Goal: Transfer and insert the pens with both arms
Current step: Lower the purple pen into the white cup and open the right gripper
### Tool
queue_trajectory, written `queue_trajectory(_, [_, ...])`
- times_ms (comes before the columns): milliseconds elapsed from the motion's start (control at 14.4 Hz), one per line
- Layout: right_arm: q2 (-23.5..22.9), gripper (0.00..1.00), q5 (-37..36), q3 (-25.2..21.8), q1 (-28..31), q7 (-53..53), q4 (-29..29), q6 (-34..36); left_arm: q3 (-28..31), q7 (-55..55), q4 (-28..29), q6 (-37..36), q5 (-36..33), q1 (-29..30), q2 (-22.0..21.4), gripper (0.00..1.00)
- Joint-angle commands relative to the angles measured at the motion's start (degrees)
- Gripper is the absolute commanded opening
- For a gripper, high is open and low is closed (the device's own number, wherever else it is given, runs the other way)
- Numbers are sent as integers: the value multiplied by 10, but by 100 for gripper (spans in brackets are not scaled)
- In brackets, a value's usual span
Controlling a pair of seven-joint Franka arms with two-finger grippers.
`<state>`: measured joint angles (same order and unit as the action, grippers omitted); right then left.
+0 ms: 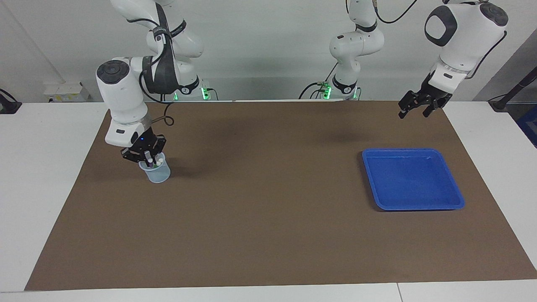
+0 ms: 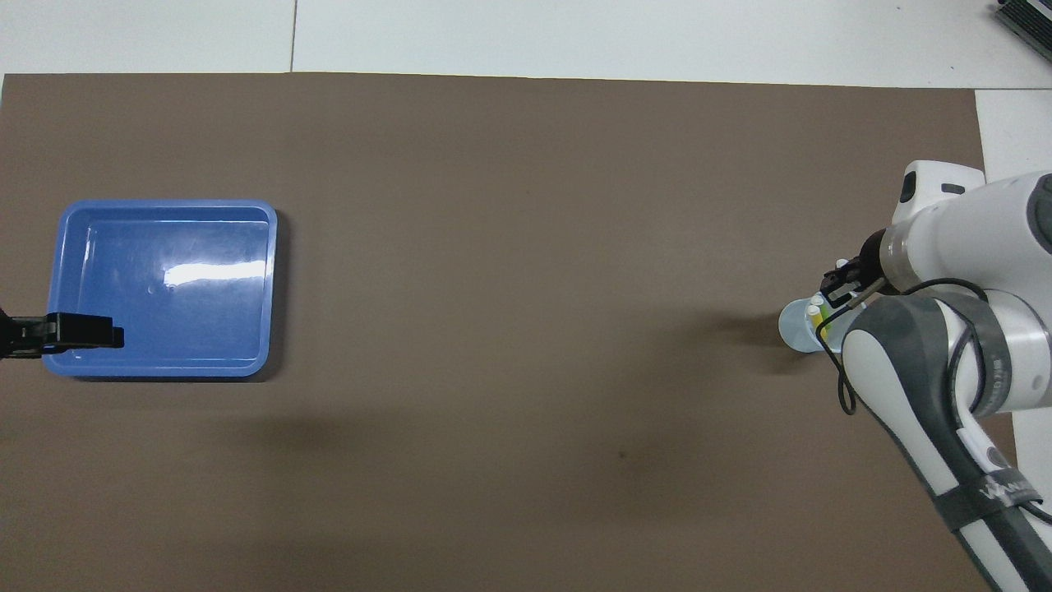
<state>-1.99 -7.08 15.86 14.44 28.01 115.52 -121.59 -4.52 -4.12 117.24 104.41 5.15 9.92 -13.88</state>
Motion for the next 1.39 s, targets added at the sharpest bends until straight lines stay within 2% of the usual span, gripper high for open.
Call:
queue_trajectory(0, [25, 81, 1, 7, 16, 5, 22, 0, 2, -6, -5, 17, -23, -32, 0, 100])
queue_trajectory(69, [26, 88, 1, 7, 16, 3, 22, 1, 2, -6, -11, 22, -31, -38, 2, 100])
queue_trajectory(139, [28, 100, 1, 7, 16, 3, 20, 7, 2, -5, -25, 21, -36, -42, 9, 100])
queue_trajectory(416, [65, 100, 1, 9, 9, -15, 5, 55, 3, -4, -108, -24, -37, -62, 54, 100])
queue_trajectory(485, [73, 100, 3, 10, 7, -25, -12, 83, 3, -4, -133, -44, -37, -64, 67, 100])
queue_trajectory(693, [83, 100, 79, 12, 7, -55, -84, 181, 25, -2, -212, -103, -46, -92, 100, 100])
queue_trajectory(763, [83, 100, 84, 13, 7, -65, -106, 210, 31, -2, -228, -116, -48, -100, 109, 100])
queue_trajectory(1109, [110, 100, 84, 14, -4, -103, -152, 305, 34, 0, -225, -122, -56, -125, 107, 100])
queue_trajectory(1317, [99, 100, 83, 14, -5, -104, -190, 332, 38, 3, -215, -119, -56, -126, 103, 100])
